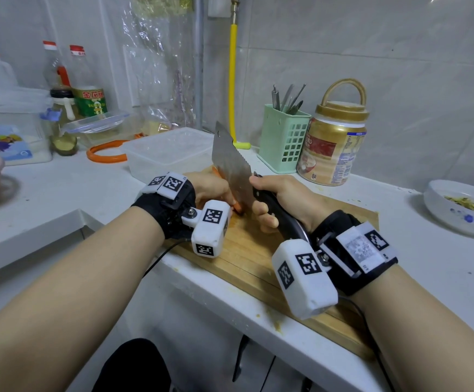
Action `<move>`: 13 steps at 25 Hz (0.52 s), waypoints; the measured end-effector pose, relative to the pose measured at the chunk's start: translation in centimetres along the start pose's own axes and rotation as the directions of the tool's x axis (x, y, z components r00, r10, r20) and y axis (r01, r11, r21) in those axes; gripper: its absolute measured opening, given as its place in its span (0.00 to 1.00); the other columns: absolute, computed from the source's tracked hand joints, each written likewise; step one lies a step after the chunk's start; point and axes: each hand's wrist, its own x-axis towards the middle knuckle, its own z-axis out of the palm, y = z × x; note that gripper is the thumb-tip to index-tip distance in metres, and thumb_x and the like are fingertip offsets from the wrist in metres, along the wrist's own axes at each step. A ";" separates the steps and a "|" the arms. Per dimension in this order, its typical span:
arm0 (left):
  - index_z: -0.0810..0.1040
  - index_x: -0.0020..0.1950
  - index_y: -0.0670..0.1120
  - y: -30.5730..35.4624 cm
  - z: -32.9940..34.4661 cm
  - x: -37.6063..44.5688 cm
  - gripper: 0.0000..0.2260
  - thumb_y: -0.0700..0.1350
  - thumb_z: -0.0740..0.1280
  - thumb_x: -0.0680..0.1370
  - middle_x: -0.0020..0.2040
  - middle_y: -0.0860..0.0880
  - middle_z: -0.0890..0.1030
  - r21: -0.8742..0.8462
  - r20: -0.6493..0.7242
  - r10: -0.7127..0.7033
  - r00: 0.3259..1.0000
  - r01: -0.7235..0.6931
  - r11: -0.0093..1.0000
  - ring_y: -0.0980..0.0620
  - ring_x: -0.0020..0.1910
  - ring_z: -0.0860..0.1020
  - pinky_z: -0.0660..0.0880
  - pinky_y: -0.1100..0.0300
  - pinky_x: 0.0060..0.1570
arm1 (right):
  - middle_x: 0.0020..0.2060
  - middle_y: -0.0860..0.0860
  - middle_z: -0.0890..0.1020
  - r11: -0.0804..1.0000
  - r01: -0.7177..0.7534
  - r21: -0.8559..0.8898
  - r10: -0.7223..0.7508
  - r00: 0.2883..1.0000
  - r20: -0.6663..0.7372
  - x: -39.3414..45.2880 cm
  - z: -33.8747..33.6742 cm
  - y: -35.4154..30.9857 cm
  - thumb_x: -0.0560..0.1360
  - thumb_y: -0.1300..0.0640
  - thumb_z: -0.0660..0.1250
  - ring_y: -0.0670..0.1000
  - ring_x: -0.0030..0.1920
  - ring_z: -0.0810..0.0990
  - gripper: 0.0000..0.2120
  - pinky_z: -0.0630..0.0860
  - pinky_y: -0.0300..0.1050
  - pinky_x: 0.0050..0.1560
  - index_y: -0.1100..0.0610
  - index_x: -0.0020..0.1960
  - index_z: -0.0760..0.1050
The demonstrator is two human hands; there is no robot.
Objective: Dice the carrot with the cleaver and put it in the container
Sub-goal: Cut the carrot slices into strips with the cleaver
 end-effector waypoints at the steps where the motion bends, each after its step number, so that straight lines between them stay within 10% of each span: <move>1: 0.75 0.39 0.39 0.0 0.0 -0.1 0.12 0.35 0.58 0.81 0.22 0.47 0.76 -0.008 0.002 -0.002 1.000 0.002 1.000 0.53 0.21 0.74 0.74 0.61 0.30 | 0.25 0.54 0.68 1.000 0.019 -0.002 -0.019 1.000 -0.004 0.0 0.0 0.1 0.80 0.54 0.60 0.50 0.18 0.63 0.14 0.58 0.39 0.26 0.57 0.38 0.66; 13: 0.73 0.43 0.43 -0.3 0.7 -0.4 0.08 0.31 0.65 0.76 0.27 0.46 0.78 -0.049 -0.155 0.101 0.983 -0.110 0.993 0.49 0.33 0.74 0.73 0.57 0.42 | 0.25 0.52 0.68 1.000 -0.007 0.026 0.008 1.000 -0.022 0.2 -0.3 0.2 0.80 0.52 0.60 0.50 0.19 0.63 0.15 0.56 0.43 0.30 0.57 0.38 0.66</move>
